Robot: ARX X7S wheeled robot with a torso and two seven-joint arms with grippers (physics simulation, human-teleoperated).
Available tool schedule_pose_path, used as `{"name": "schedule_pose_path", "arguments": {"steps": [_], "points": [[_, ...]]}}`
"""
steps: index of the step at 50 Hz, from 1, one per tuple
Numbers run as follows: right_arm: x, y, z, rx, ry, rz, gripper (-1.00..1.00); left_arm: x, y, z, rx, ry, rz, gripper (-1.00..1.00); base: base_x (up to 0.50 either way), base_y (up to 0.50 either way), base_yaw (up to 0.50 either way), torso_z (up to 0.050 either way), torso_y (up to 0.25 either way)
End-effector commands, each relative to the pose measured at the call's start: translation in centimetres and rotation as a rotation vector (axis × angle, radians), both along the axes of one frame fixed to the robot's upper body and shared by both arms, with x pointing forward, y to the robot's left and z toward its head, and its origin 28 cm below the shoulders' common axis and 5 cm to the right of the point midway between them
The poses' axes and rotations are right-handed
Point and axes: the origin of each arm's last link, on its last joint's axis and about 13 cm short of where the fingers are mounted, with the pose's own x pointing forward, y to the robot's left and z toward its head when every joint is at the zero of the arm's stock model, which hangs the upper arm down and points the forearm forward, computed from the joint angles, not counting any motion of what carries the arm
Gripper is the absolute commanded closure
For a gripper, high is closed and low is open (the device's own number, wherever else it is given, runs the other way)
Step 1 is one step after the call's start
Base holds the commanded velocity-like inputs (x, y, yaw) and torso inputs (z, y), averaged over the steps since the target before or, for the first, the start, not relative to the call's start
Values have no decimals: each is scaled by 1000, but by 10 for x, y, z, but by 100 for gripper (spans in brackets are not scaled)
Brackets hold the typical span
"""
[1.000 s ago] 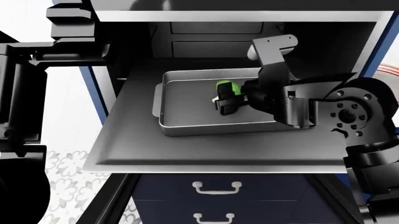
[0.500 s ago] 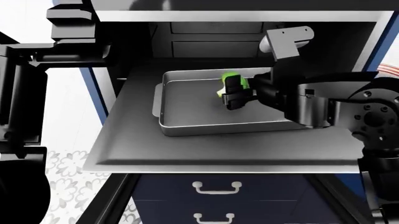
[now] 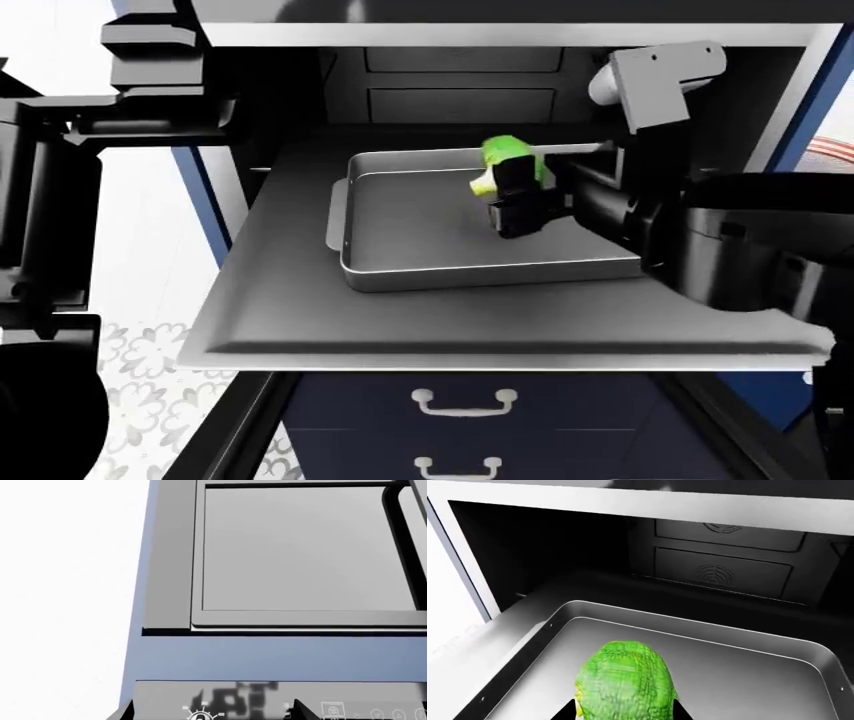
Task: Pick the broccoli from the top rack in the oven and place it on the plate on the counter.
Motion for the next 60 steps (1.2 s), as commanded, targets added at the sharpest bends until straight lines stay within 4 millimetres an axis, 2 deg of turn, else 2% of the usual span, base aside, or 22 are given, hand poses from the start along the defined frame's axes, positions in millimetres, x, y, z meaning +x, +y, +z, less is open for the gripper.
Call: {"name": "schedule_pose_path", "arguments": {"steps": [1,17,28,39,50,56,60], "points": [[-26,-4,10,21,-95,5,100,1,1,-1,-1,0,4,-100,0,0,0,0,0],[-60,-2,32,28,-221,32,100,1,2,-2,4,-6,11,-100,0,0,0,0,0],[-74,-2,38,42,-259,30,100,1,2,-2,8,-10,12,-100,0,0,0,0,0],[-88,-4,51,41,-347,11,100,1,1,-2,9,-14,4,-100,0,0,0,0,0],[-92,-2,53,53,-383,9,100,-1,1,0,21,-34,6,-100,0,0,0,0,0],[-89,-1,47,69,-371,17,100,0,1,-2,12,-28,5,-100,0,0,0,0,0],[-87,-1,49,84,-371,13,100,0,1,-2,14,-26,8,-100,-5,-500,0,0,0]]}}
